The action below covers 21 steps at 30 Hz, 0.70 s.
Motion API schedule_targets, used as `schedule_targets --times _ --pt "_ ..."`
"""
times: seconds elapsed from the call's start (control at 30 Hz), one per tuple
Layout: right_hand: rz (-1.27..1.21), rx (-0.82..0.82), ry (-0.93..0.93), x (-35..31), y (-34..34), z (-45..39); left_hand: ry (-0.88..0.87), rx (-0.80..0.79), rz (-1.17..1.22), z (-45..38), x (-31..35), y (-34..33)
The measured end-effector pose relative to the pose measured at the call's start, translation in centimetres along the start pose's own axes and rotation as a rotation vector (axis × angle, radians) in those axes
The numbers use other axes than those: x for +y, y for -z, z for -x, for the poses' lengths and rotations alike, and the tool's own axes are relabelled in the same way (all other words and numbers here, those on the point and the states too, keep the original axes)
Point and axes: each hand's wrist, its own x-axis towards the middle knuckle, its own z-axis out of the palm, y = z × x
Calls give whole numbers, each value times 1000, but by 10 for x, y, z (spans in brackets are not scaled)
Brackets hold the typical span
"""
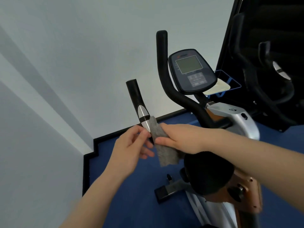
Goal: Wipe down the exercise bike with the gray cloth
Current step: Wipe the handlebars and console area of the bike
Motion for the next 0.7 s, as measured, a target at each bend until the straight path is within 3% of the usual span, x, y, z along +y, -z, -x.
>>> schedule_targets --times 0.17,0.3,0.47,0.53,0.7 --pt "155 -188 -11 19 29 18 -321 252 -283 -25 4 7" --pt "174 -112 -36 6 1 0 -568 177 -563 -54 -6 4" --pt "244 -232 -66 24 24 21 -635 17 -701 -70 -34 10" --pt "292 -223 -83 22 17 15 -654 20 -666 -73 -38 9" --pt "120 -201 -69 14 13 2 -642 56 -589 -70 -40 2"
